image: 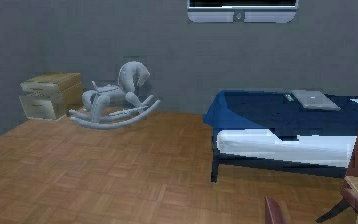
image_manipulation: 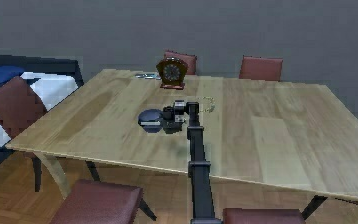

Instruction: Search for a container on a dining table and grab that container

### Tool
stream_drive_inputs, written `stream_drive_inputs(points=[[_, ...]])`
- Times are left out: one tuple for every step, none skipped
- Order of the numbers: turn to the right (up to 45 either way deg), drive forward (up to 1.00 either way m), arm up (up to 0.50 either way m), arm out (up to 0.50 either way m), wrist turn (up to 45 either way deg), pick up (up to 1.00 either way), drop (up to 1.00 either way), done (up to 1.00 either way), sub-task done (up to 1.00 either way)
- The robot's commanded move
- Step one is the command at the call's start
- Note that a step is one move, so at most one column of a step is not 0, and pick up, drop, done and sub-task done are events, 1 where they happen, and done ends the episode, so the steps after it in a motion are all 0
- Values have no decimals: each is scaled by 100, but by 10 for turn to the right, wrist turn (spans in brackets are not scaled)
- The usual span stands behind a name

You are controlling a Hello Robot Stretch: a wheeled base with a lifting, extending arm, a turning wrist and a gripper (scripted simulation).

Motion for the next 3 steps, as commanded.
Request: stream_drive_inputs(points=[[0,0,0,0,0,100,0,0,0],[0,0,10,0,0,0,0,0,0],[0,0,0,0,0,0,0,100,0]])
